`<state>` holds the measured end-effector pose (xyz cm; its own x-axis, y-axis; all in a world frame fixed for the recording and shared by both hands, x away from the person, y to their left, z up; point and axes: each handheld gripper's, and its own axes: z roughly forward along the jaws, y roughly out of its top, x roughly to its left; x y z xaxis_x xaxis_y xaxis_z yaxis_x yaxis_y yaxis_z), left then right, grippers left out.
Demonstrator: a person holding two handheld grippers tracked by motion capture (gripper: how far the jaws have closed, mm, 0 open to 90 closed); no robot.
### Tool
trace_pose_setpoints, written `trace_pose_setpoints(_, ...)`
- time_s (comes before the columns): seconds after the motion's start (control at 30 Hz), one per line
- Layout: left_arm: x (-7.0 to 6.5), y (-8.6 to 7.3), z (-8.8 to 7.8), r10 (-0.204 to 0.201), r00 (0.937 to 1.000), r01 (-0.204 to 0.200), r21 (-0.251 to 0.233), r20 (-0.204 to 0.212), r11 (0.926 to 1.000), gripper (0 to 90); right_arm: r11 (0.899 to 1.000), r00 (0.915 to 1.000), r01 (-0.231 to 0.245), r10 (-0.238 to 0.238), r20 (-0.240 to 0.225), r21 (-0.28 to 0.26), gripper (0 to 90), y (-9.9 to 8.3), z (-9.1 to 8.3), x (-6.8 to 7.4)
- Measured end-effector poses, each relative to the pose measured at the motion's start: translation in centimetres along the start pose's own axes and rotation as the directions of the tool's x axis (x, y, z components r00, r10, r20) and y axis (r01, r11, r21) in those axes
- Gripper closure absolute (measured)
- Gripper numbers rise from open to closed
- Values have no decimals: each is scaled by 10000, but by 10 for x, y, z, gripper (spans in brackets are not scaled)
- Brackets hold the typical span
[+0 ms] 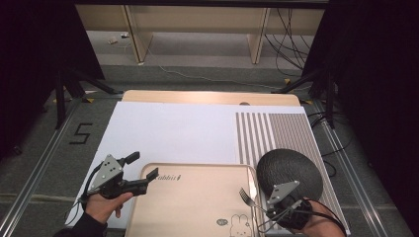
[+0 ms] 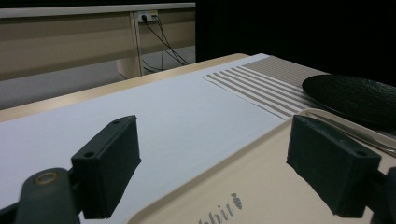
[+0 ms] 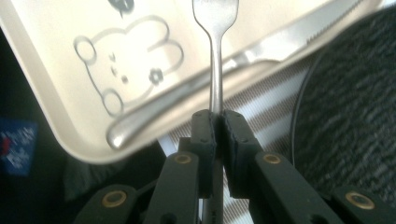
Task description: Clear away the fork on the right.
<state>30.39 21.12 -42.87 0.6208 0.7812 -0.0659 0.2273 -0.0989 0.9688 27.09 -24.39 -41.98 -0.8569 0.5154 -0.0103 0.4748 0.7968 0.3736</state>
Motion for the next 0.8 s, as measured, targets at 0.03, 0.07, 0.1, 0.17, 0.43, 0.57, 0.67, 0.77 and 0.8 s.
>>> trace_pose_setpoints(0.03, 0, 0, 0, 7, 10000, -7, 7, -2, 10000, 164, 9999, 9999, -120, 119, -99, -65, 843, 2, 0, 1)
trace_pose_setpoints(0.07, 0, 0, 0, 2, 10000, -2, 0, -4, 10000, 164, 9996, 9996, -219, 216, -171, -162, 843, 5, 0, 1)
trace_pose_setpoints(0.1, 0, 0, 0, 11, 10000, -11, -1, 0, 10000, 164, 9992, 9993, -296, 289, -247, -273, 843, 7, 0, 1)
trace_pose_setpoints(0.17, 0, 0, 0, 26, 10000, -26, -3, 4, 10000, 164, 9978, 9979, -534, 518, -396, -404, 842, 12, 0, 1)
trace_pose_setpoints(0.43, 0, 0, 0, 0, 10000, 0, -21, -22, 10000, 162, 9910, 9911, -943, 845, -1025, -949, 843, 38, 3, 8)
trace_pose_setpoints(0.57, 0, 0, -1, -10, 10000, 10, -41, -11, 10000, 161, 9895, 9893, -1044, 931, -1123, -997, 842, 53, 8, 12)
trace_pose_setpoints(0.67, 1, 0, -1, -49, 10000, 49, -66, -17, 10000, 160, 9894, 9884, -1049, 925, -1202, -1009, 842, 63, 12, 16)
trace_pose_setpoints(0.77, 0, 0, -1, -39, 10000, 39, -79, -17, 10000, 161, 9900, 9881, -1042, 921, -1235, -952, 842, 69, 17, 19)
trace_pose_setpoints(0.8, 0, 0, -1, -38, 10000, 38, -78, -14, 10000, 160, 9899, 9879, -1055, 935, -1240, -942, 843, 71, 18, 20)
